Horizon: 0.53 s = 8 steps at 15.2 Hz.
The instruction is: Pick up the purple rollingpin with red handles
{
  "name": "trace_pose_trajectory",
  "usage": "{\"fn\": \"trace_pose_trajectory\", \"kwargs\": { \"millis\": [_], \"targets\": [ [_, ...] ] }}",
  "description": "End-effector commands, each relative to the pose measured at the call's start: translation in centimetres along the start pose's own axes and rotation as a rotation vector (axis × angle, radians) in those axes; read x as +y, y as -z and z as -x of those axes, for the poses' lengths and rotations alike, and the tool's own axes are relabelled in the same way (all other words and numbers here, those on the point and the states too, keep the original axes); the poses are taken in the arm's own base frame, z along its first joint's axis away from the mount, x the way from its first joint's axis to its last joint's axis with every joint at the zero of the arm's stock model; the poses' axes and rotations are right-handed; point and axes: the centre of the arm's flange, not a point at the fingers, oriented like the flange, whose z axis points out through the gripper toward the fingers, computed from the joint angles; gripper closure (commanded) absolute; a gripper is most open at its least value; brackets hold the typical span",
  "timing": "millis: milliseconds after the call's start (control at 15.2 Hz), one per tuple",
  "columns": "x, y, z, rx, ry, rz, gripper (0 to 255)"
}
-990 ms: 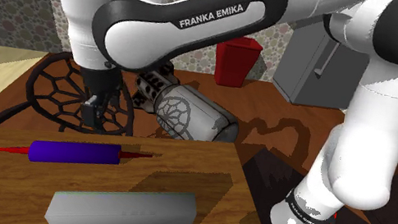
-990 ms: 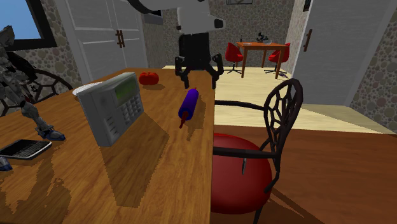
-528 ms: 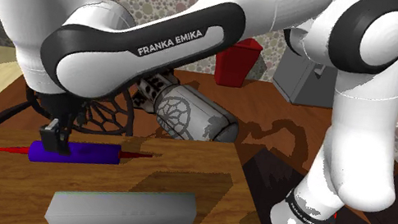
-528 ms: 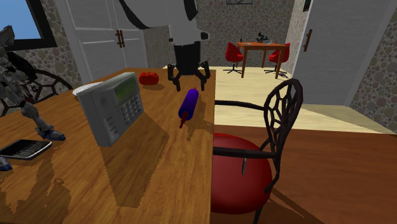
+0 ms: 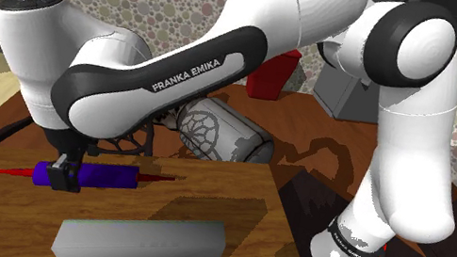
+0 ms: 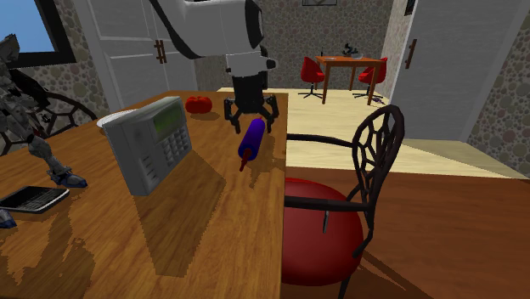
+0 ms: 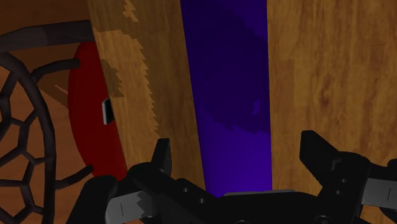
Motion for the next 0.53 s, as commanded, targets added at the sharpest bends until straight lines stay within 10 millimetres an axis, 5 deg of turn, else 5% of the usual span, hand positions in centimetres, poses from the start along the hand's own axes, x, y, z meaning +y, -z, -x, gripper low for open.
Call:
{"fn": "trace_pose_trajectory", "kwargs": {
  "millis": [0,66,462],
  "targets": [
    [-0.06,-0.15,-0.06,0.001,0.000,0.000,0],
    [-0.07,-0.13,-0.05,0.001,0.000,0.000,255],
    [-0.08,-0.11,-0.04,0.001,0.000,0.000,255]
  ]
}}
